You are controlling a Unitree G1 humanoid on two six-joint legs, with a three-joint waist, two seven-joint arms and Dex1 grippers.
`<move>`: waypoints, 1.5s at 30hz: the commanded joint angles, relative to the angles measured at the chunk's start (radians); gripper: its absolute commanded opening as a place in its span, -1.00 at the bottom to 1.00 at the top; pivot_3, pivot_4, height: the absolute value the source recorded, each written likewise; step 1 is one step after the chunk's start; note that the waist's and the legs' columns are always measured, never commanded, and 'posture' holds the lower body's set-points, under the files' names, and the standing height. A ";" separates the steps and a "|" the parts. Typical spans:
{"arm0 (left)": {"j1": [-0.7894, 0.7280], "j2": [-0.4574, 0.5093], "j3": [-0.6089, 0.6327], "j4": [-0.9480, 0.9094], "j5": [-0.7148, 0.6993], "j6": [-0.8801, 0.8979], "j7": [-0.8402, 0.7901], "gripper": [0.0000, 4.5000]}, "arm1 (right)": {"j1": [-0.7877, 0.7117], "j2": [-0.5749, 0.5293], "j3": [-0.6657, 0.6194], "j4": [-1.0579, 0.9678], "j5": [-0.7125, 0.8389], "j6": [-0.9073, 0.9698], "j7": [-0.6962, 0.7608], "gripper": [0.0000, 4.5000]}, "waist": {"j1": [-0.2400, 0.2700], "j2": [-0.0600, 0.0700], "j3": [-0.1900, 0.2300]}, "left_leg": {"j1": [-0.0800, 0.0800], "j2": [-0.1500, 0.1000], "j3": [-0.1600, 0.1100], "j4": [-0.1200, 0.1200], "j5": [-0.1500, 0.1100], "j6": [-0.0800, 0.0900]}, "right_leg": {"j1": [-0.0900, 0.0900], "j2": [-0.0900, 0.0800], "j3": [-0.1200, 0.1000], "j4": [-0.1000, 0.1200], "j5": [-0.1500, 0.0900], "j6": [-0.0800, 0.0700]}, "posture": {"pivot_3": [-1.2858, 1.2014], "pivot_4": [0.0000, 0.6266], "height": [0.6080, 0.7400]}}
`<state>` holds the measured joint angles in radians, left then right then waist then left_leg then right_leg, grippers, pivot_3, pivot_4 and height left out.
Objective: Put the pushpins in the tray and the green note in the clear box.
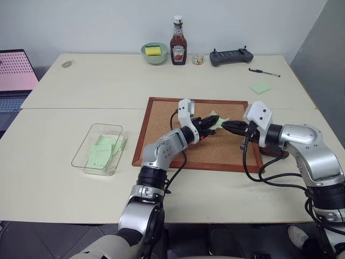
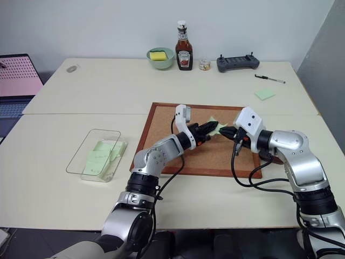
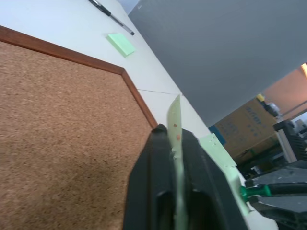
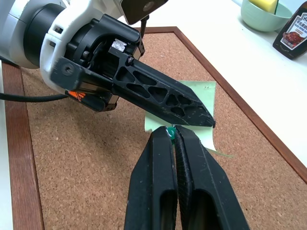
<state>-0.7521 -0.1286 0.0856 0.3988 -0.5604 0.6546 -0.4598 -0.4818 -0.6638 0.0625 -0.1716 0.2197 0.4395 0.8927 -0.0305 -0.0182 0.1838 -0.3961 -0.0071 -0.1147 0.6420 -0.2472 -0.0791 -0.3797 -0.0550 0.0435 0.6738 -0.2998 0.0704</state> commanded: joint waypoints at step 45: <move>-0.011 -0.026 -0.036 0.007 0.061 -0.203 0.025 -1.00 | -0.020 0.122 -0.281 -0.085 0.320 0.380 -0.315 -1.00 | -0.001 0.000 0.000 | -0.001 0.000 0.000 0.001 -0.001 0.002 | -0.001 0.000 0.000 0.002 0.000 0.000 | 0.03 -0.52 1.00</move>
<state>-0.7519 -0.1278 0.0482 0.4120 -0.5023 0.4700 -0.4363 -0.4831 -0.5290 -0.1812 -0.2136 0.5132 0.8201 0.5811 -0.0317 -0.0180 0.1837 -0.3972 -0.0074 -0.1145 0.6431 -0.2482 -0.0772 -0.3811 -0.0550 0.0440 0.6761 -0.2996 0.0701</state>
